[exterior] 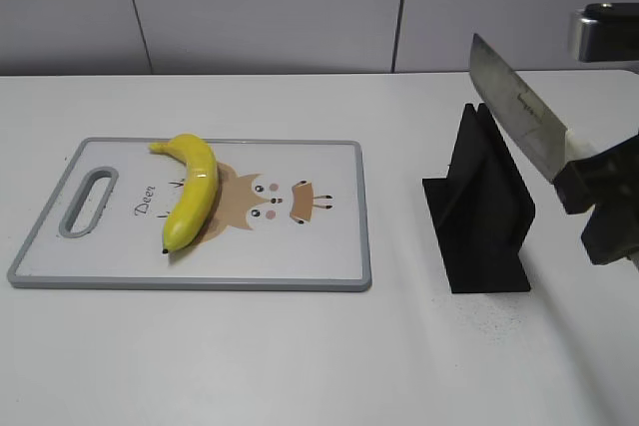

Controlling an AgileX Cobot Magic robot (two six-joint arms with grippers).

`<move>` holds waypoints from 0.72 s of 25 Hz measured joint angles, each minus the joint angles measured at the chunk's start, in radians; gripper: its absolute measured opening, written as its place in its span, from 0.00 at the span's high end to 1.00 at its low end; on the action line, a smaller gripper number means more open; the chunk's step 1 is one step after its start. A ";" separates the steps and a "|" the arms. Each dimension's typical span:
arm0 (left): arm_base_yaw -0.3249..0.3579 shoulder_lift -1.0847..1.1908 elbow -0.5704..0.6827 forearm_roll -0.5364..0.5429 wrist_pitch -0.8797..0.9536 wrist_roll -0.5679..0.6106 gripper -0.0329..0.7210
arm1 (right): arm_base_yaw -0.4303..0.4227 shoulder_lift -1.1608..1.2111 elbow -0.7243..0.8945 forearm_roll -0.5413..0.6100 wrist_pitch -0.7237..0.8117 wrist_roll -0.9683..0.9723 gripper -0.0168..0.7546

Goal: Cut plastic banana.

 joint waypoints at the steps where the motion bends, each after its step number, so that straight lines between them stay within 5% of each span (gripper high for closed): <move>1: 0.000 0.000 0.000 0.000 0.000 0.000 0.33 | -0.002 0.000 0.000 -0.022 -0.004 0.013 0.75; 18: 0.000 0.000 0.000 0.000 0.000 0.000 0.33 | -0.065 0.126 0.000 0.021 -0.118 0.030 0.75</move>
